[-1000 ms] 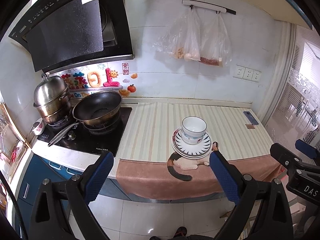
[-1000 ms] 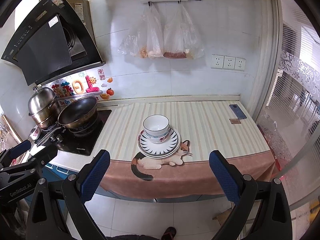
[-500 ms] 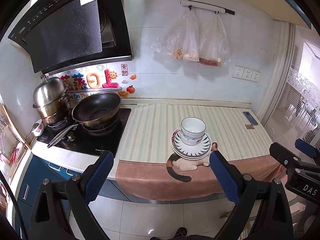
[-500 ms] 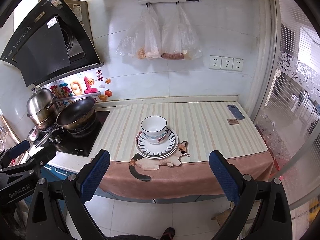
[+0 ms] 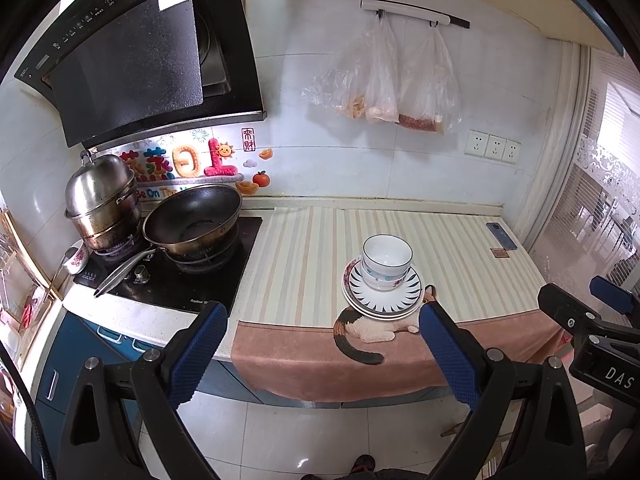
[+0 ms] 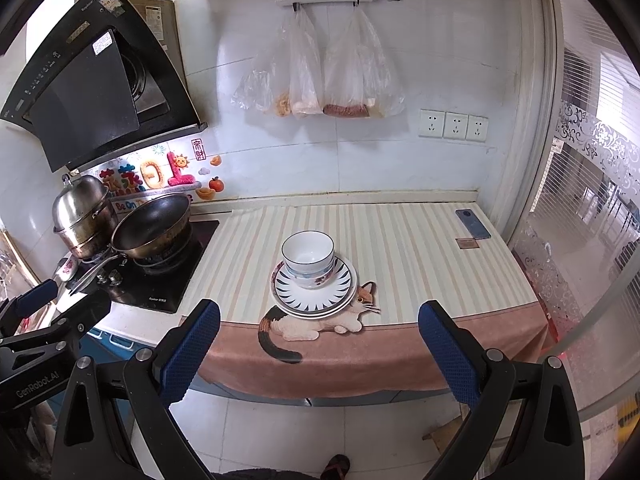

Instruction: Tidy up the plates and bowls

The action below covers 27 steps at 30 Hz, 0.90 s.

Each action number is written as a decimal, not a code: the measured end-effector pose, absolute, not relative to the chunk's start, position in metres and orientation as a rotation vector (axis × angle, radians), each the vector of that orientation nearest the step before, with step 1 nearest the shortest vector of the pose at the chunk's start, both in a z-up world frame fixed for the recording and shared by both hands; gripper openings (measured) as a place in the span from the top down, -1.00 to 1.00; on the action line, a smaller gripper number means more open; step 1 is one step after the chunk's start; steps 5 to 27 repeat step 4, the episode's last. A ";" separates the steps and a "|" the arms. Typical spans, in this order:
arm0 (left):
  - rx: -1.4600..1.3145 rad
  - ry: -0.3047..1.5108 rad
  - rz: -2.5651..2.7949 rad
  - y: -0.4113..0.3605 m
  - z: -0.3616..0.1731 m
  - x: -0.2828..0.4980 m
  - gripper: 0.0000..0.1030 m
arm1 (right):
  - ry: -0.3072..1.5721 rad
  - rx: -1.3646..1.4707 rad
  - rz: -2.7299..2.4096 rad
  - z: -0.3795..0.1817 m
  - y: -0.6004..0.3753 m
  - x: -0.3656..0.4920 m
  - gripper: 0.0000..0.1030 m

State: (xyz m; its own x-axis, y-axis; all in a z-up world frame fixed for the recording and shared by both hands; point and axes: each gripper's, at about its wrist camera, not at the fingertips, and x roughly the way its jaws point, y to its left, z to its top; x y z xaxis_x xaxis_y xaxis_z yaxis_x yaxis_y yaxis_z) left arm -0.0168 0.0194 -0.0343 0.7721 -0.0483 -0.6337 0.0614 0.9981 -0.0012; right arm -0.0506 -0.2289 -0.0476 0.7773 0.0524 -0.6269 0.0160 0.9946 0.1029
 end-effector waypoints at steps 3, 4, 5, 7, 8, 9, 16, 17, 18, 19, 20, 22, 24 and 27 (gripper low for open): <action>0.022 0.686 -0.061 0.020 -0.034 -0.017 -0.91 | 0.682 0.102 0.018 -0.048 -0.229 -0.049 -0.97; 0.022 0.686 -0.062 0.020 -0.035 -0.016 -0.91 | 0.682 0.102 0.017 -0.048 -0.229 -0.048 -0.97; 0.022 0.686 -0.062 0.020 -0.035 -0.016 -0.91 | 0.682 0.102 0.017 -0.048 -0.229 -0.048 -0.97; 0.022 0.686 -0.062 0.020 -0.035 -0.016 -0.91 | 0.682 0.102 0.017 -0.048 -0.229 -0.048 -0.97; 0.022 0.686 -0.062 0.020 -0.035 -0.016 -0.91 | 0.682 0.102 0.017 -0.048 -0.229 -0.048 -0.97; 0.022 0.686 -0.062 0.020 -0.035 -0.016 -0.91 | 0.682 0.102 0.017 -0.048 -0.229 -0.048 -0.97; 0.022 0.686 -0.062 0.020 -0.035 -0.016 -0.91 | 0.682 0.102 0.017 -0.048 -0.229 -0.048 -0.97; 0.022 0.686 -0.062 0.020 -0.035 -0.016 -0.91 | 0.682 0.102 0.017 -0.048 -0.229 -0.048 -0.97; 0.022 0.686 -0.062 0.020 -0.035 -0.016 -0.91 | 0.682 0.102 0.017 -0.048 -0.229 -0.048 -0.97; 0.022 0.686 -0.062 0.020 -0.035 -0.016 -0.91 | 0.682 0.102 0.017 -0.048 -0.229 -0.048 -0.97; 0.022 0.686 -0.062 0.020 -0.035 -0.016 -0.91 | 0.682 0.102 0.017 -0.048 -0.229 -0.048 -0.97; 0.022 0.686 -0.062 0.020 -0.035 -0.016 -0.91 | 0.682 0.102 0.017 -0.048 -0.229 -0.048 -0.97; 0.022 0.686 -0.062 0.020 -0.035 -0.016 -0.91 | 0.682 0.102 0.017 -0.048 -0.229 -0.048 -0.97; 0.022 0.686 -0.062 0.020 -0.035 -0.016 -0.91 | 0.682 0.102 0.017 -0.048 -0.229 -0.048 -0.97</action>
